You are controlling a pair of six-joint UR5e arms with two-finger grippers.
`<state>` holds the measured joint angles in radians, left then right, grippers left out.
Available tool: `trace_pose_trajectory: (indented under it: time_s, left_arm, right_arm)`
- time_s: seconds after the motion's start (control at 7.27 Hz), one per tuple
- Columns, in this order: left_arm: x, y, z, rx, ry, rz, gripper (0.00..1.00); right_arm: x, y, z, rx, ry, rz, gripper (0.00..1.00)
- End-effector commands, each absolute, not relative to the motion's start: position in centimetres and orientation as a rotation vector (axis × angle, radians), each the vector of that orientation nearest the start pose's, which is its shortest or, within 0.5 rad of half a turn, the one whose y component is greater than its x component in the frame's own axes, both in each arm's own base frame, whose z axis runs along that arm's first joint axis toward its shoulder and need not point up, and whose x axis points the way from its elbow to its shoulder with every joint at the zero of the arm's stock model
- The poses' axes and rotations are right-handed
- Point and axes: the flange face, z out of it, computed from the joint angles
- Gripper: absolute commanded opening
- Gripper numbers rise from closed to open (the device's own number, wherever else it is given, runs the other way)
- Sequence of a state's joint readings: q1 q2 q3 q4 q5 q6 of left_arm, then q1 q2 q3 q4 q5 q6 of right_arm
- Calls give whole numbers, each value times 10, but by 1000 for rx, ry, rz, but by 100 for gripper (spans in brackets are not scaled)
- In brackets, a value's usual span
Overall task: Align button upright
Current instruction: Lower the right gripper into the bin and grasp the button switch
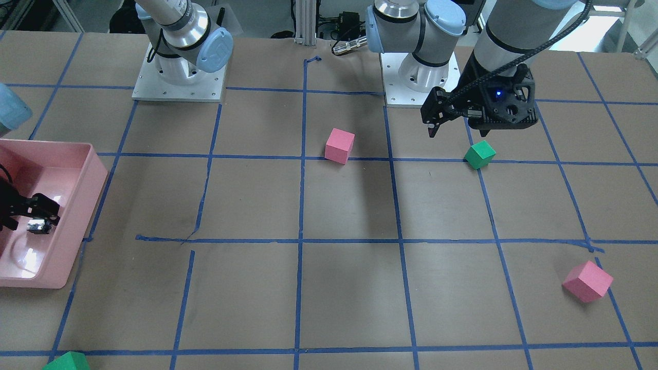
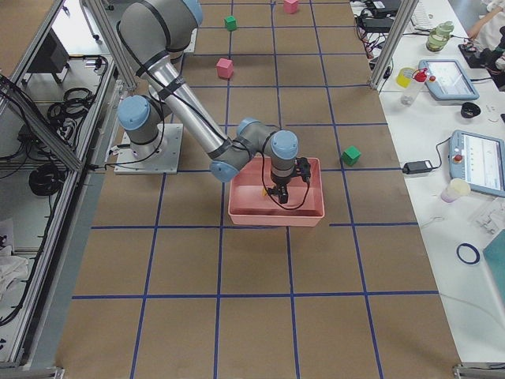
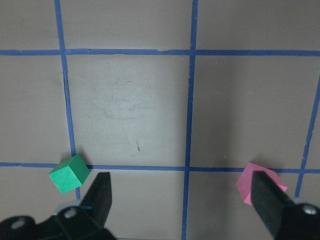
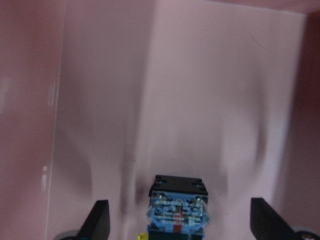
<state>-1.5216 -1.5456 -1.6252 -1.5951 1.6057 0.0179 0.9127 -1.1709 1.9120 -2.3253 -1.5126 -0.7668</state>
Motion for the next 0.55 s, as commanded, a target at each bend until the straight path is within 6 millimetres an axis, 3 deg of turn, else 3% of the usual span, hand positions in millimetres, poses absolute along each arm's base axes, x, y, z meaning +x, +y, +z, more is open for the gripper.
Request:
trace_pose_trajectory:
  time_s: [0.0, 0.28, 0.41]
  left_arm:
    - [-101, -482, 471, -65, 3102, 95, 100]
    - [-88, -492, 450, -103, 3096, 174, 100]
    - [-86, -493, 455, -105, 3092, 156, 100]
  right_arm:
    - [-231, -524, 190, -170, 3110, -61, 100]
    - [-229, -524, 189, -164, 3091, -70, 95]
    - [-229, -523, 186, -166, 3092, -44, 50]
